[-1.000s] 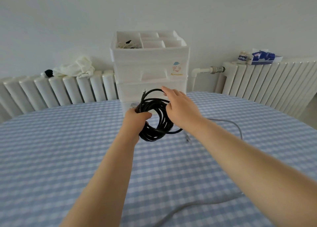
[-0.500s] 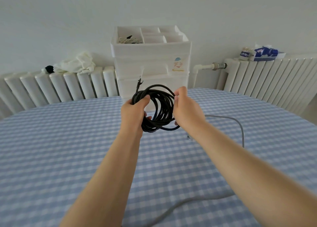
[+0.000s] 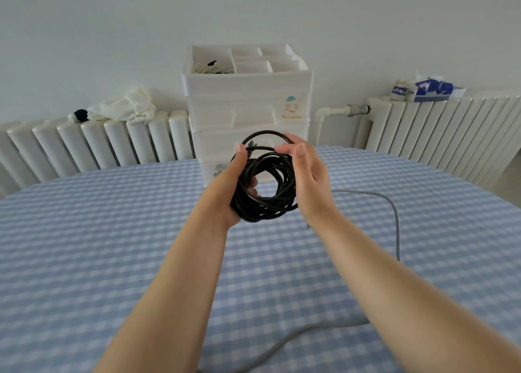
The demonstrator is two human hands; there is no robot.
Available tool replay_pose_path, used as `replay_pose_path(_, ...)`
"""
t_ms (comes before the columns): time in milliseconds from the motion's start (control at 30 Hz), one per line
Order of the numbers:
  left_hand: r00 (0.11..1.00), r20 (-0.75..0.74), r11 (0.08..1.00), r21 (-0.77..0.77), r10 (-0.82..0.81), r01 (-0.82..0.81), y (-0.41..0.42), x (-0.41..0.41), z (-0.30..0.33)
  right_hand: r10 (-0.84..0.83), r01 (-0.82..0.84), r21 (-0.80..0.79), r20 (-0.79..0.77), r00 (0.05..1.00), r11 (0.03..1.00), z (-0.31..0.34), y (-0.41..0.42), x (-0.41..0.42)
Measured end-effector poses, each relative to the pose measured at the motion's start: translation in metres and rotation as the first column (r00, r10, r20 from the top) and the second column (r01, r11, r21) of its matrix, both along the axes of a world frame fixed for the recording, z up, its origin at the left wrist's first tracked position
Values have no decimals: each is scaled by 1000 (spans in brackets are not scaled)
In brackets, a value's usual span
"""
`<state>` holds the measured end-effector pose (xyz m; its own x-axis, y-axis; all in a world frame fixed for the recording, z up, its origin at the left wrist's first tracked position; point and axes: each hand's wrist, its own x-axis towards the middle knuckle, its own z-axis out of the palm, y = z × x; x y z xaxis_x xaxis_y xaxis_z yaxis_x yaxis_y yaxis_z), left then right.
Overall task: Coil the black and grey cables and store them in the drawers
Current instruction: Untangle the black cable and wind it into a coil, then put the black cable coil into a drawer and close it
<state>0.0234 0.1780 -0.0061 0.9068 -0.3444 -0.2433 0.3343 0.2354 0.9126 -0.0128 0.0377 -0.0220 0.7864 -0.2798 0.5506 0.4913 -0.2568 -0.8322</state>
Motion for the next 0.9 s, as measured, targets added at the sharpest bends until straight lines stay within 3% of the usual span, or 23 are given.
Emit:
replay_pose_path(133,999,-27,997,-72,-23,21,4,0,2,9,0,-75,112,994,997,-5,-1,-3)
replay_pose_path(233,998,-50,993,-114,-29,23,1,-2,2,-97,120,-100,208,973,988,-5,2,-7)
replay_pose_path(333,998,-68,985,-169,1,-13,-10,-7,3,-273,269,53,232,933,962,-2,1,-4)
replay_pose_path(467,996,-64,958,-277,54,-70,-23,-14,3,-411,384,203,111,905,901,4,-2,-2)
replay_pose_path(567,991,-73,959,-257,108,-123,-27,-17,2,-469,465,70,68,881,883,6,-1,-6)
replay_pose_path(700,979,-76,956,-211,190,-202,-22,-12,2,-354,333,-216,-67,933,918,4,2,-10)
replay_pose_path(800,969,8,966,-82,246,-245,-16,-4,0,-384,274,-495,-133,914,824,-1,-1,-11)
replay_pose_path(900,965,61,967,-7,256,-256,-11,-1,-2,-440,277,-620,-124,889,734,2,-4,-12)
